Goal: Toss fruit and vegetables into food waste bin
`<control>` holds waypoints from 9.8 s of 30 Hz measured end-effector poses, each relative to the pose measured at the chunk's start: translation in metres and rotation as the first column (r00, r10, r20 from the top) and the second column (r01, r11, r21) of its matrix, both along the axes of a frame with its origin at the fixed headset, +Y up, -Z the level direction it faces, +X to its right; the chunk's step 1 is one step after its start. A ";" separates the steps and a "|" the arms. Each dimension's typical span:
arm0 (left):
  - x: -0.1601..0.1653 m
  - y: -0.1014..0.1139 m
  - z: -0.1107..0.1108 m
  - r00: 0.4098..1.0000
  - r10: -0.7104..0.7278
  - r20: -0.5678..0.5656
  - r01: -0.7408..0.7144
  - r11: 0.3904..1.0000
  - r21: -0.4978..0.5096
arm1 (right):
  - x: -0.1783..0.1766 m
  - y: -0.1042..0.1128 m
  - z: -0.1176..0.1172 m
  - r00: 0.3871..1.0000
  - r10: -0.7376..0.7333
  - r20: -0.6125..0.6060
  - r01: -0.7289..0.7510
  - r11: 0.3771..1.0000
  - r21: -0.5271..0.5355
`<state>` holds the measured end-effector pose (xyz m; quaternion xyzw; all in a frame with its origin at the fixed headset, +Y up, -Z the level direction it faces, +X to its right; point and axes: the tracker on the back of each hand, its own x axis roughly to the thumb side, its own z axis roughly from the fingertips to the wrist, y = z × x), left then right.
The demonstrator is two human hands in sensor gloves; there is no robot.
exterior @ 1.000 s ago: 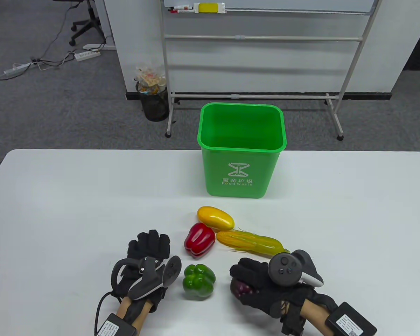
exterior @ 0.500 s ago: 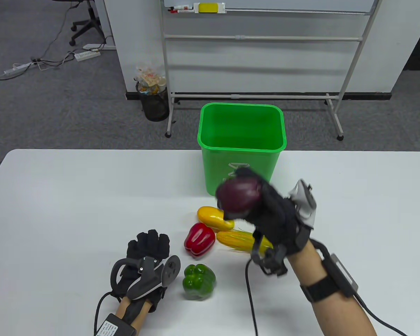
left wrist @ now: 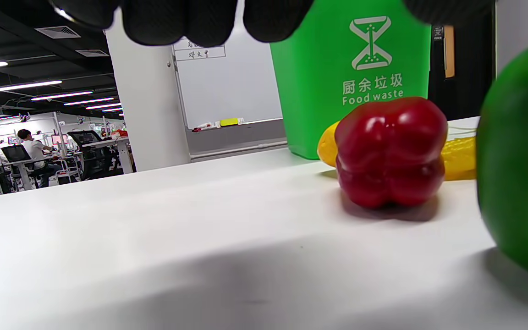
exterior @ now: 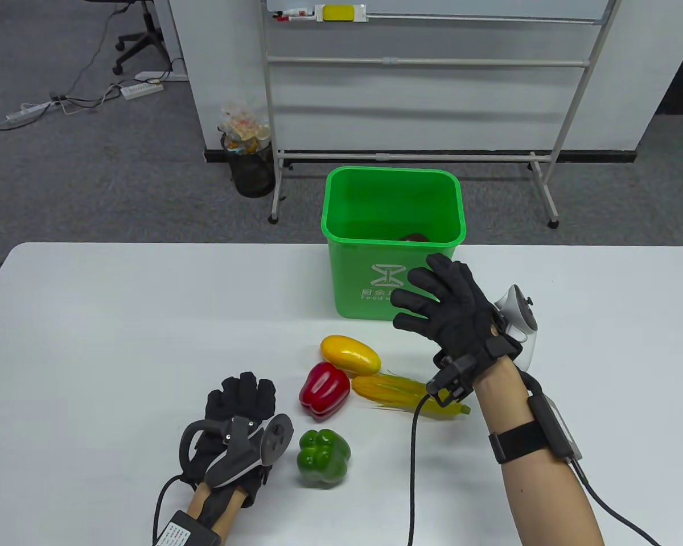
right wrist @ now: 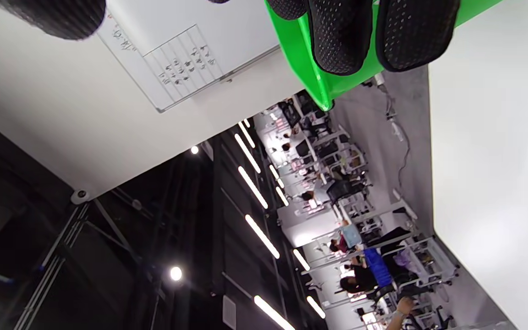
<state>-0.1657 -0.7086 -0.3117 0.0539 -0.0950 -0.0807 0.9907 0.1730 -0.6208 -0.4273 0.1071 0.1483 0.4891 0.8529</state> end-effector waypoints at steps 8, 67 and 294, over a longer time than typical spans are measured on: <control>-0.002 -0.001 0.000 1.000 -0.010 -0.008 0.010 1.000 0.001 | 0.021 0.062 0.062 0.987 0.130 0.093 -0.157 0.892 0.425; 0.076 -0.035 0.016 0.574 0.783 0.240 -0.471 0.555 -0.686 | 0.081 -0.089 0.109 -0.142 0.862 0.487 -0.947 -0.262 0.186; 0.225 -0.052 -0.113 0.893 0.095 0.440 0.132 0.880 -0.457 | 0.063 -0.091 0.118 -0.020 0.922 0.387 -0.921 -0.168 0.352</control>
